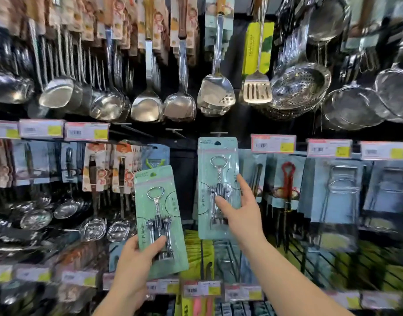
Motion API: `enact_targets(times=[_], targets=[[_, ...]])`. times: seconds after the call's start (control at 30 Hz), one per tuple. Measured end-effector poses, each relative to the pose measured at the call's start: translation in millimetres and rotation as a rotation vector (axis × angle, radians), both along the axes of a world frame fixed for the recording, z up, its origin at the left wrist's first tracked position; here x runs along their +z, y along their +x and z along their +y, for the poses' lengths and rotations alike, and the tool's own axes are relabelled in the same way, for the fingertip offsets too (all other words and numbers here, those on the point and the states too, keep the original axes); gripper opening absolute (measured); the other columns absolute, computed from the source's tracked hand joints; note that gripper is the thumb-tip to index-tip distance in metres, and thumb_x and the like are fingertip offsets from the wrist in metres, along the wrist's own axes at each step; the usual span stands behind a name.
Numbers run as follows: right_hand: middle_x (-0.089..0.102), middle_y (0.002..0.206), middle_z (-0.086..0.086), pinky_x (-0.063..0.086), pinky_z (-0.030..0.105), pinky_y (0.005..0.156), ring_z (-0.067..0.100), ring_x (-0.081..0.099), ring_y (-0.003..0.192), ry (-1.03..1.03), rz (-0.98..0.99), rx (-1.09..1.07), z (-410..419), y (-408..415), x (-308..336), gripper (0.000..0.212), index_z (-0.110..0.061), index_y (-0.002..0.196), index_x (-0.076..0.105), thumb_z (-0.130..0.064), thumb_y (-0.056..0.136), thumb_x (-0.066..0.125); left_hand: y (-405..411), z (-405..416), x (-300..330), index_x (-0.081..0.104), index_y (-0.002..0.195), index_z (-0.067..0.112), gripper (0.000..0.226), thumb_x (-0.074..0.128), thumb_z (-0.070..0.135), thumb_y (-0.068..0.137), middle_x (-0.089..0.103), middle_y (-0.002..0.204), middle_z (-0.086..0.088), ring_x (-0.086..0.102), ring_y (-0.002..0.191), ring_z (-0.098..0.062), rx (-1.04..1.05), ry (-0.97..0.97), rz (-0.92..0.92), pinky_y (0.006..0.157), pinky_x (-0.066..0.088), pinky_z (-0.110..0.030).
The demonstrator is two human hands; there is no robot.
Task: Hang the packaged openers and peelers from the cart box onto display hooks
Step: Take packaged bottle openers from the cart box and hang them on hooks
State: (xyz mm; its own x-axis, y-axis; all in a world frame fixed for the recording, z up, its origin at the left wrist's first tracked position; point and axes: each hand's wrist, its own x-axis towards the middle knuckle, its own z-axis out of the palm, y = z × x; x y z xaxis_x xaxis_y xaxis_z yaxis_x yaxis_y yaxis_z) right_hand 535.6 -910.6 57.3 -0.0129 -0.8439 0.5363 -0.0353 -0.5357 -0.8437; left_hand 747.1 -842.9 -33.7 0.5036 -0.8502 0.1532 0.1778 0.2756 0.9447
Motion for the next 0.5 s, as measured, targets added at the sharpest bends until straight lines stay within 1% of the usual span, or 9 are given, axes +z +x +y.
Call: enact_targets(times=[0.03, 0.07, 0.1, 0.13, 0.17, 0.23, 0.3, 0.4, 0.5], targets=[[0.030, 0.132, -0.032, 0.026, 0.027, 0.105, -0.005, 0.026, 0.125, 0.002, 0.010, -0.003, -3.1, 0.5, -1.9, 0.075, -0.054, 0.140, 0.034, -0.031, 0.082, 0.076, 1.9, -2.1, -3.3, 0.061, 0.098, 0.032, 0.058, 0.087, 0.043, 0.047, 0.074, 0.095, 0.006, 0.073, 0.079, -0.011, -0.024, -0.002, 0.023, 0.060, 0.057, -0.033], [0.030, 0.132, -0.032, 0.026, 0.027, 0.106, -0.006, 0.025, 0.125, 0.005, 0.017, -0.007, -5.9, 0.9, -5.3, 0.075, -0.053, 0.140, 0.034, -0.031, 0.082, 0.076, 2.4, -4.1, -6.3, 0.062, 0.095, 0.029, 0.056, 0.086, 0.043, 0.047, 0.076, 0.089, 0.005, 0.074, 0.075, -0.010, -0.044, -0.002, 0.020, 0.060, 0.055, -0.031], [0.030, 0.132, -0.032, 0.027, 0.028, 0.107, -0.006, 0.025, 0.125, 0.011, 0.021, -0.013, -8.2, 1.5, -9.3, 0.074, -0.052, 0.141, 0.034, -0.031, 0.083, 0.076, 2.8, -5.4, -9.6, 0.062, 0.099, 0.025, 0.061, 0.087, 0.044, 0.046, 0.077, 0.092, 0.004, 0.074, 0.078, -0.012, -0.055, 0.011, 0.006, 0.065, 0.055, -0.033], [0.031, 0.132, -0.031, 0.028, 0.029, 0.108, -0.006, 0.025, 0.125, 0.021, 0.022, -0.021, -10.7, 2.2, -13.9, 0.074, -0.052, 0.141, 0.035, -0.031, 0.083, 0.075, 2.8, -6.7, -12.5, 0.062, 0.104, 0.021, 0.071, 0.089, 0.047, 0.044, 0.077, 0.096, 0.002, 0.074, 0.083, -0.015, -0.061, 0.016, 0.005, 0.071, 0.056, -0.036], [0.031, 0.132, -0.030, 0.028, 0.030, 0.108, -0.005, 0.025, 0.125, 0.030, 0.022, -0.030, -13.1, 3.1, -18.1, 0.073, -0.052, 0.140, 0.035, -0.031, 0.084, 0.075, 3.4, -8.7, -16.1, 0.061, 0.113, 0.018, 0.086, 0.091, 0.051, 0.039, 0.076, 0.104, -0.001, 0.073, 0.092, -0.019, -0.066, 0.020, 0.017, 0.080, 0.057, -0.042], [0.032, 0.133, -0.030, 0.029, 0.031, 0.108, -0.004, 0.025, 0.125, 0.040, 0.017, -0.042, -18.6, 7.0, -21.8, 0.071, -0.052, 0.140, 0.035, -0.033, 0.084, 0.074, 1.9, -8.9, -17.6, 0.052, 0.132, 0.017, 0.119, 0.092, 0.062, 0.029, 0.066, 0.127, -0.007, 0.064, 0.115, -0.028, -0.074, 0.037, 0.035, 0.096, 0.051, -0.056], [0.034, 0.139, -0.026, 0.031, 0.030, 0.107, -0.004, 0.026, 0.125, 0.048, 0.001, -0.046, -27.5, 13.3, -20.5, 0.071, -0.049, 0.143, 0.035, -0.032, 0.085, 0.073, 4.8, -11.4, -19.1, 0.046, 0.139, 0.022, 0.132, 0.090, 0.068, 0.024, 0.055, 0.140, -0.009, 0.055, 0.125, -0.034, -0.097, 0.055, 0.024, 0.102, 0.045, -0.061], [0.035, 0.152, -0.014, 0.030, 0.025, 0.100, 0.003, 0.031, 0.133, 0.071, -0.035, -0.062, -45.8, 23.9, -19.8, 0.071, -0.043, 0.145, 0.036, -0.029, 0.085, 0.073, 11.9, -16.1, -21.0, 0.045, 0.139, 0.025, 0.129, 0.091, 0.067, 0.027, 0.051, 0.143, -0.007, 0.056, 0.125, -0.036, -0.109, 0.077, 0.020, 0.101, 0.046, -0.062], [0.037, 0.152, -0.009, 0.032, 0.024, 0.097, 0.013, 0.035, 0.137, 0.120, -0.026, -0.104, -66.8, 34.3, -24.3, 0.070, -0.044, 0.144, 0.035, -0.032, 0.086, 0.072, 16.4, -20.0, -22.8, 0.043, 0.140, 0.026, 0.125, 0.092, 0.065, 0.032, 0.049, 0.145, -0.006, 0.057, 0.123, -0.036, -0.113, 0.079, 0.013, 0.100, 0.046, -0.062]])
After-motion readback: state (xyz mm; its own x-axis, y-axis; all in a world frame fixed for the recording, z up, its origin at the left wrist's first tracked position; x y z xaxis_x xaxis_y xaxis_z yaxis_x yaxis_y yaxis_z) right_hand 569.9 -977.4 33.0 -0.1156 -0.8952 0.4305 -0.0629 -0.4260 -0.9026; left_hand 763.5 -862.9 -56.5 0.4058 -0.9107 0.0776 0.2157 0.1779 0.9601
